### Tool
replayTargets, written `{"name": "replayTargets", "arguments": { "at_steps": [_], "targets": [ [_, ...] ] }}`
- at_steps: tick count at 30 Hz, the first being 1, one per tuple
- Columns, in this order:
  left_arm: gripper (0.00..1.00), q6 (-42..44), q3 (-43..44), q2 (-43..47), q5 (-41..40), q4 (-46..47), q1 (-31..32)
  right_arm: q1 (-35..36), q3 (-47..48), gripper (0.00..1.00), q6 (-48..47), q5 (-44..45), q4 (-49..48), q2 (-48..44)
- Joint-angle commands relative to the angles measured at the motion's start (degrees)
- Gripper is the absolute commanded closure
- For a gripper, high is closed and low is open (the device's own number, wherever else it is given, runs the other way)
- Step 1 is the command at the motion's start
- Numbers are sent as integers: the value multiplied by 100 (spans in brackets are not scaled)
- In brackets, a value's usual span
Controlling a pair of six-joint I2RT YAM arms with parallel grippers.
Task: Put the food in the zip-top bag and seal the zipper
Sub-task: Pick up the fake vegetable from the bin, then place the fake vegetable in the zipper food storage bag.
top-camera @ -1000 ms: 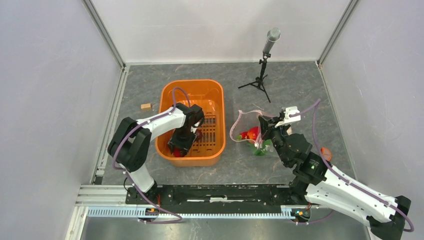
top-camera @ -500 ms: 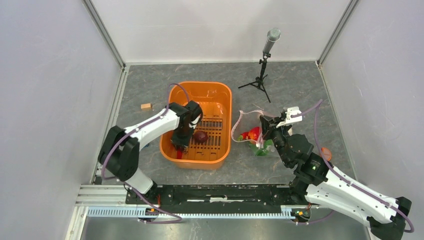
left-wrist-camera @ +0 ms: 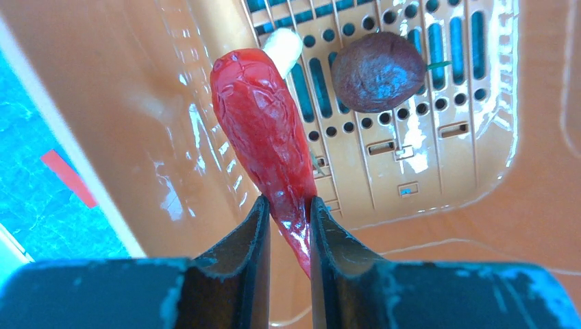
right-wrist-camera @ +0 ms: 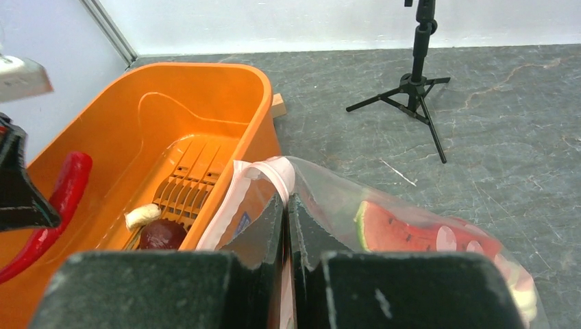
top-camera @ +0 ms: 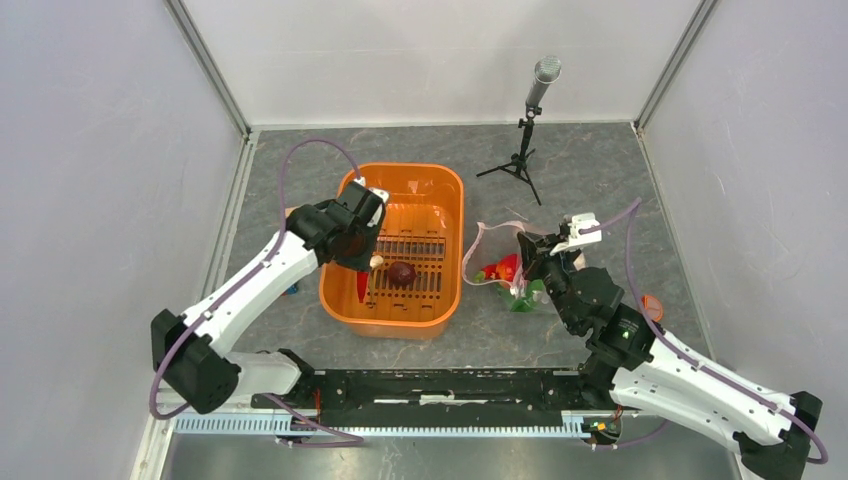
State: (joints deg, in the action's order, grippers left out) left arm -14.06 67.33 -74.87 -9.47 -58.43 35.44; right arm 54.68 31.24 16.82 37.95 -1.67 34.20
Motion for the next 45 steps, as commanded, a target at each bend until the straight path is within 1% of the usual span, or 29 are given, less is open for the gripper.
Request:
{"name": "replayTargets", "arguments": {
  "at_steps": [1,7,10,11,13,15,18,20,21,23,25,27,29,30,33,35,40,41,45],
  "targets": [
    [88,-167,139,636,-122,477,15,-1,44,91,86,-34,-198,42],
    [89,-256,103,1156,364,997,17,4,59,91,122,-82,-228,114],
    [89,-299,140,1269,904,1273,15,-1,57,91,168,-122,-228,106],
    [90,-350,136,1291,1237,1442,15,-1,57,91,185,-135,-228,105],
    [90,-527,13,1351,1856,1940,23,-1,67,91,204,-187,-245,108],
    [90,-810,-146,1395,2312,2513,36,-2,104,91,226,-250,-239,107],
    [91,-1211,-394,1438,2750,3606,115,2,145,91,286,-369,-246,101],
    [91,-1378,-400,1303,3172,4028,180,0,154,91,326,-410,-259,87],
    [90,-1347,-289,1147,3346,4018,210,-1,162,91,346,-433,-263,70],
    [91,-1272,-60,891,3323,3912,358,6,163,91,370,-527,-276,53],
    [91,-1254,-86,738,3276,4217,530,-5,154,91,386,-643,-314,48],
    [91,-1245,28,460,3524,4379,691,-1,163,91,416,-728,-340,33],
    [89,-1047,192,164,3768,4341,917,1,168,91,457,-754,-339,-3],
    [88,-942,305,11,4063,4263,949,-1,163,91,469,-746,-343,-19],
    [89,-659,645,-451,4280,3605,1020,1,154,91,484,-715,-334,-76],
    [88,-456,785,-628,4594,3356,1090,0,164,91,484,-717,-308,-110],
    [87,11,1182,-1120,4235,2502,1356,2,154,91,511,-842,-348,-152],
    [87,228,1504,-1451,4157,2114,1476,-5,171,91,485,-949,-362,-155],
    [86,384,2017,-1928,3903,1623,1604,2,165,91,406,-1137,-383,-165]
  ]
}}
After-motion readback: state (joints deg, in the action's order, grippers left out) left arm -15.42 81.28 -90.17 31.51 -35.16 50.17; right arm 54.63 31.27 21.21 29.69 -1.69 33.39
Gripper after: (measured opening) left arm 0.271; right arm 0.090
